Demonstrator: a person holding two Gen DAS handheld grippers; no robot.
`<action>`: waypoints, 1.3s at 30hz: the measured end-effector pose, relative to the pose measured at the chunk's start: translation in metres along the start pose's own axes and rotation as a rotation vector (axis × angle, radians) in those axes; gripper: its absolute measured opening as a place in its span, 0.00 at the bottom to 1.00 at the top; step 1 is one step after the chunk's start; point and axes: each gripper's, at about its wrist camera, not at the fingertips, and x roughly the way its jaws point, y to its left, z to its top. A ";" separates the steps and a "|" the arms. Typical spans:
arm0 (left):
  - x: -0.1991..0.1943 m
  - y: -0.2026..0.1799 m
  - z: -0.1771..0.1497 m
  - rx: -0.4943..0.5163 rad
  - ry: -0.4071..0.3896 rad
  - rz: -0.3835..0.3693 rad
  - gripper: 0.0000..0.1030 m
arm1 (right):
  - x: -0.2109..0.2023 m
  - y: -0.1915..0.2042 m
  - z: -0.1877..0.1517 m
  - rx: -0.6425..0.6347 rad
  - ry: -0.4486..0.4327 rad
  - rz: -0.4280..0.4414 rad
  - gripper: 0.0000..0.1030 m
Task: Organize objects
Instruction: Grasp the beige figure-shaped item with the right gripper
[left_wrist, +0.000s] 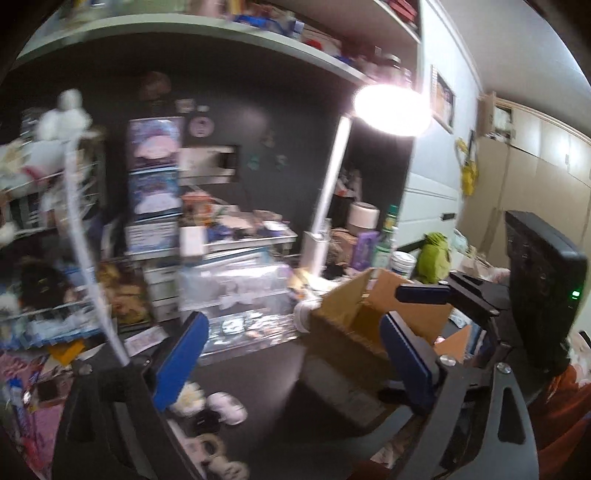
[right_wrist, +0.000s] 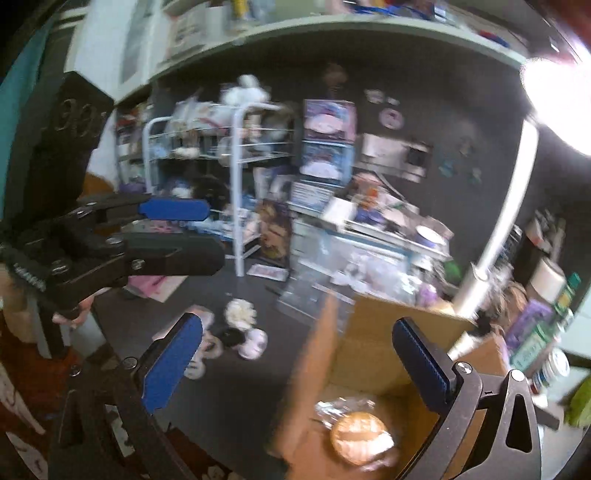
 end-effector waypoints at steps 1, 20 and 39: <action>-0.006 0.010 -0.005 -0.011 -0.004 0.022 0.92 | 0.002 0.008 0.002 -0.016 -0.001 0.016 1.00; -0.010 0.121 -0.123 -0.150 0.178 0.190 0.93 | 0.145 0.119 -0.077 -0.067 0.310 0.178 0.60; -0.002 0.107 -0.131 -0.145 0.227 0.047 0.92 | 0.155 0.118 -0.077 -0.050 0.332 0.186 0.24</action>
